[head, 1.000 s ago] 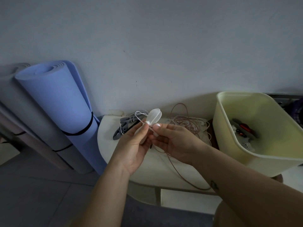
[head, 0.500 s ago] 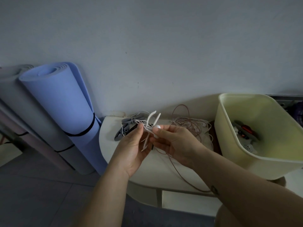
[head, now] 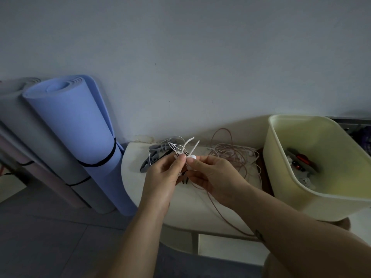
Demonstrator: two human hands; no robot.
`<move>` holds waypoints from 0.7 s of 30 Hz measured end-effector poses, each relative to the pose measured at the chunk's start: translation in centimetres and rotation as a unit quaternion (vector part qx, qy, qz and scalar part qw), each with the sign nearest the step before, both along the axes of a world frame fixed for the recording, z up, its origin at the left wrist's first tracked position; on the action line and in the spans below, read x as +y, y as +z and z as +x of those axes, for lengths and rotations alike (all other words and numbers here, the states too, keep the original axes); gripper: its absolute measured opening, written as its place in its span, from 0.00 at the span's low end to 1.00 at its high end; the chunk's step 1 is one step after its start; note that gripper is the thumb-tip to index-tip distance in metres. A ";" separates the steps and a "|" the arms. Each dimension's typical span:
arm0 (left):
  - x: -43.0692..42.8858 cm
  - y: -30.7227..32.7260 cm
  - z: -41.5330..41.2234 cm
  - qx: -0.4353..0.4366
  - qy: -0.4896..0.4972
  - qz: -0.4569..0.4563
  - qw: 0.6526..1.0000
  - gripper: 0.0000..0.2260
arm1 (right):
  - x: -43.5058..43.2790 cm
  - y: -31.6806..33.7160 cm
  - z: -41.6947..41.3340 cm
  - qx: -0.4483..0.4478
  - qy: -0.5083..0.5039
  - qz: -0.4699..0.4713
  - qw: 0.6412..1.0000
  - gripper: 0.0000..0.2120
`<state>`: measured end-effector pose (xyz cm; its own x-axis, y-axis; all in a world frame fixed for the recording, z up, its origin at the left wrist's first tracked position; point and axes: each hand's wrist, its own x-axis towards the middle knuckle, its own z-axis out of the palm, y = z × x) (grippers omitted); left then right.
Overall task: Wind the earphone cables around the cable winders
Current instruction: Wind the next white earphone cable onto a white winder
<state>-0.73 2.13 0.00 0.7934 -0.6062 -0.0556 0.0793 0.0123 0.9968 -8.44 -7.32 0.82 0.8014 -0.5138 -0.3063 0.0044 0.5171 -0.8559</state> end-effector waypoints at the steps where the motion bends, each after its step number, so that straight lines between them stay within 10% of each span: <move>1: 0.0 0.0 0.1 0.006 0.010 0.000 1.000 0.06 | 0.0 0.0 0.0 -0.005 0.006 0.001 1.000 0.01; 21: 0.0 -0.2 0.5 0.031 0.035 -0.017 0.999 0.09 | -0.1 0.4 -0.1 -0.028 0.020 -0.064 0.997 0.06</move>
<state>-0.19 2.10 -0.24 0.8294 -0.5520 -0.0862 0.1390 0.0544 0.9888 -8.53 -7.47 1.23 0.8359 -0.5133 -0.1944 0.0360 0.4047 -0.9138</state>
